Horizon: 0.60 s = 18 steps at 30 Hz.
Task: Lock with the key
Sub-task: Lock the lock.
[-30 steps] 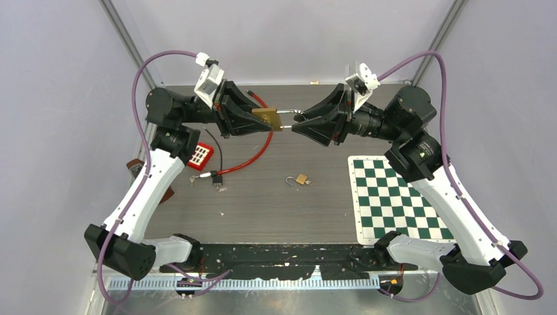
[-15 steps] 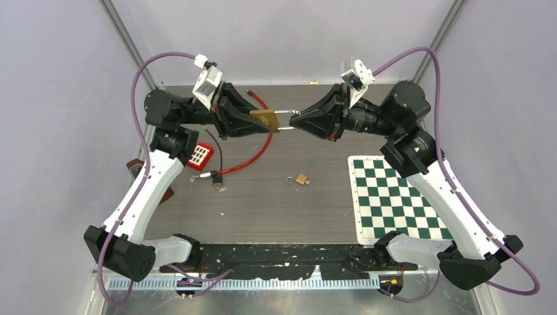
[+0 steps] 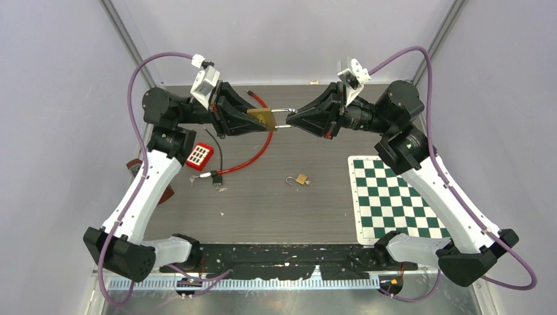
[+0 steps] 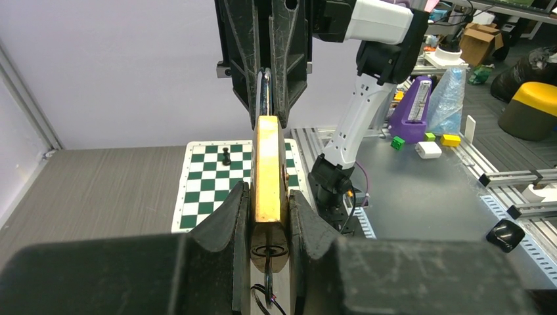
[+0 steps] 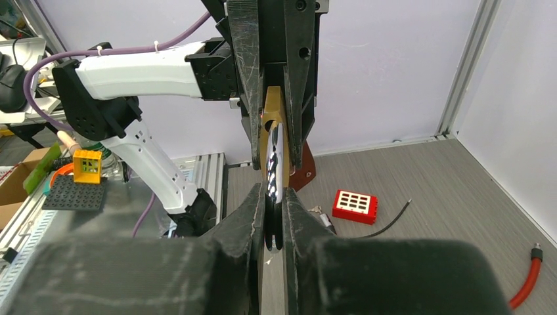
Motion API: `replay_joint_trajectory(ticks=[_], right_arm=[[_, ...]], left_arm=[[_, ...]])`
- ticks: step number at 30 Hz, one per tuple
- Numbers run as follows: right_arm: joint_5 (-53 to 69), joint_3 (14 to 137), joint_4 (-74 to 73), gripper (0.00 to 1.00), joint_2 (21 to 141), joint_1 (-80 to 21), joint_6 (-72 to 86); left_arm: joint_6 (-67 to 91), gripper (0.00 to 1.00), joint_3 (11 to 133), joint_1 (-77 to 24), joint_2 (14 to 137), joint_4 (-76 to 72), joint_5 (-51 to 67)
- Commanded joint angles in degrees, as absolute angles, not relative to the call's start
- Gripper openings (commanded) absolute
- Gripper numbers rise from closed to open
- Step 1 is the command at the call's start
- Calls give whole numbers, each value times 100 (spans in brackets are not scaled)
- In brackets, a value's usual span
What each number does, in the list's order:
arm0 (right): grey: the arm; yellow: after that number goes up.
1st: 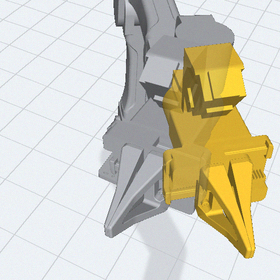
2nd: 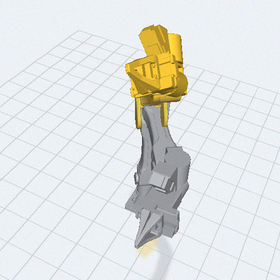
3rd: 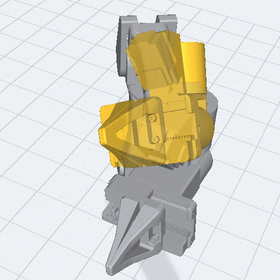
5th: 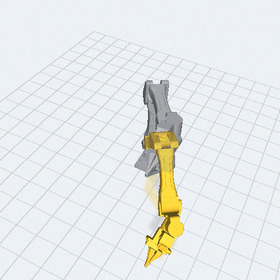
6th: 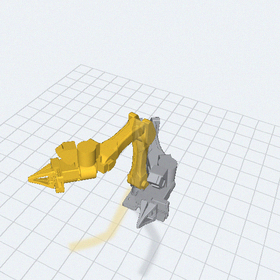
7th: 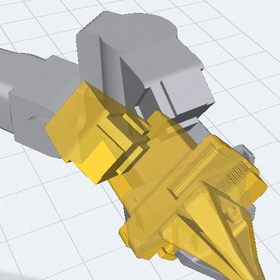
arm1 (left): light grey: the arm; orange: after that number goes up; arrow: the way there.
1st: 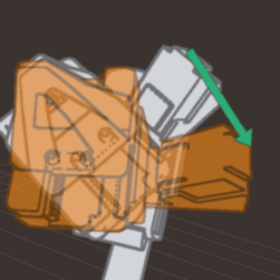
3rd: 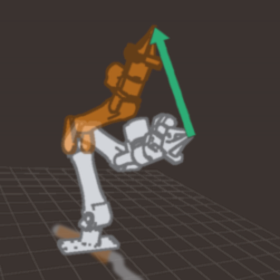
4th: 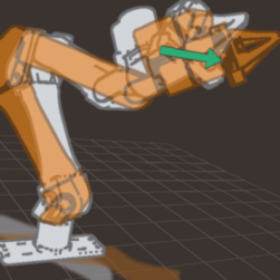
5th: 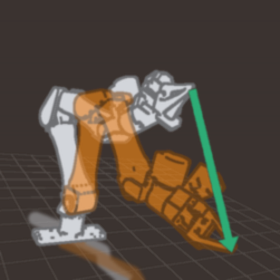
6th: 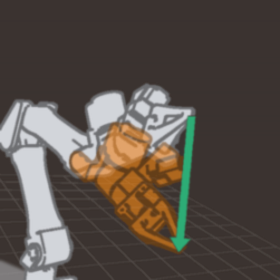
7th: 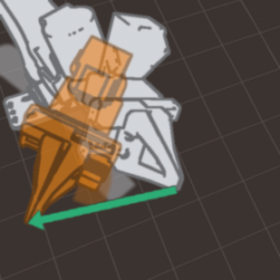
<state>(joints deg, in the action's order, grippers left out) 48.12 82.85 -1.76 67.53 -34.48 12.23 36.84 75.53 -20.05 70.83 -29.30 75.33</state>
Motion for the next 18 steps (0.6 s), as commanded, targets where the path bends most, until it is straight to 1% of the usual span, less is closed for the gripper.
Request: replay_joint_trajectory(ticks=[1, 12, 18], right_arm=[[4967, 8106, -69, 5, 7040, -3818, 1350], [4768, 7980, -326, 5, 7377, -4104, 907], [4583, 7961, -414, 5, 7522, -4228, 698]], left_arm=[[3374, 0, 7876, -2161, 7071, -3235, 6860], [3248, 0, 7956, -2231, 7280, -3248, 7039], [3097, 0, 8238, -2332, 7508, -3168, 7028]])
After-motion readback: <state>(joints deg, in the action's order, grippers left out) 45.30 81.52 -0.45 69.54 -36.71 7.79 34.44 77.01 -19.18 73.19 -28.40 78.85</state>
